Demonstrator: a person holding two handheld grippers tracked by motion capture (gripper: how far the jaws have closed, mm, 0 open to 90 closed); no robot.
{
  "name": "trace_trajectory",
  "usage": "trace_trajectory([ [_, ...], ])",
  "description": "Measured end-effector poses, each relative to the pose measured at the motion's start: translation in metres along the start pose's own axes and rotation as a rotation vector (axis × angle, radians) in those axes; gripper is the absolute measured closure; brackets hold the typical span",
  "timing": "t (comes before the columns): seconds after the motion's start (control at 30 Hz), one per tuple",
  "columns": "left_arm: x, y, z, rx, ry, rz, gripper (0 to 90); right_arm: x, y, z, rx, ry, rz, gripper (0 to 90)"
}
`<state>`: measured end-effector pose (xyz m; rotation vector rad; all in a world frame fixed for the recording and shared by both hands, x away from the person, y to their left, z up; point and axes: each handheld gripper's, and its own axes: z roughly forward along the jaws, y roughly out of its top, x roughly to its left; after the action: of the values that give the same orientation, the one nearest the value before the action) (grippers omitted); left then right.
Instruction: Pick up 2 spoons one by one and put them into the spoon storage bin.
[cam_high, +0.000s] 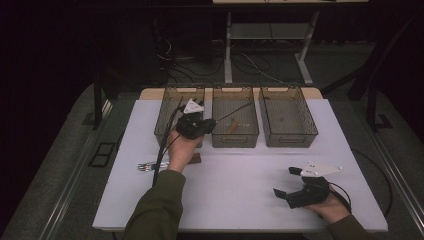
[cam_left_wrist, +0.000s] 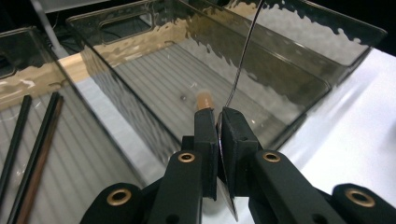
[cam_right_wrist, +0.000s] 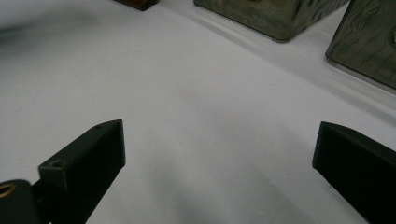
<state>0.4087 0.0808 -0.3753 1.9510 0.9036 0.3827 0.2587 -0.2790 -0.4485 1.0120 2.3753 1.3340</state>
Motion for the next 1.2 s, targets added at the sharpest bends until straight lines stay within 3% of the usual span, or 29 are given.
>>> trace_trajectory([
  [0.13, -0.001, 0.005, 0.013, 0.016, 0.007, 0.018, 85.4, 0.000, 0.000, 0.000, 0.001, 0.002, -0.002, 2.2],
  [0.2, -0.002, 0.006, 0.020, 0.011, 0.014, -0.001, 85.4, 0.000, 0.000, 0.000, -0.001, 0.001, -0.003, 2.2],
  [0.37, 0.001, 0.003, 0.031, 0.054, 0.025, 0.002, 85.4, 0.000, 0.000, -0.001, -0.006, 0.004, -0.007, 2.2],
  [0.67, 0.000, -0.001, 0.041, 0.079, 0.002, -0.010, 84.8, 0.001, 0.000, -0.001, -0.006, 0.006, -0.007, 2.2],
  [0.7, -0.001, -0.002, 0.042, 0.076, 0.004, -0.011, 83.3, 0.001, 0.000, -0.001, -0.006, 0.006, -0.007, 2.2],
  [0.77, -0.002, -0.001, 0.041, 0.066, 0.013, 0.002, 71.2, 0.001, 0.000, -0.001, -0.005, 0.006, -0.008, 2.2],
  [0.97, -0.002, 0.000, 0.039, 0.053, 0.017, 0.006, 64.6, 0.001, 0.000, -0.001, -0.005, 0.006, -0.008, 2.2],
  [1.2, -0.003, 0.002, 0.033, 0.032, -0.011, 0.004, 60.2, 0.001, 0.000, -0.001, -0.005, 0.006, -0.008, 2.2],
])
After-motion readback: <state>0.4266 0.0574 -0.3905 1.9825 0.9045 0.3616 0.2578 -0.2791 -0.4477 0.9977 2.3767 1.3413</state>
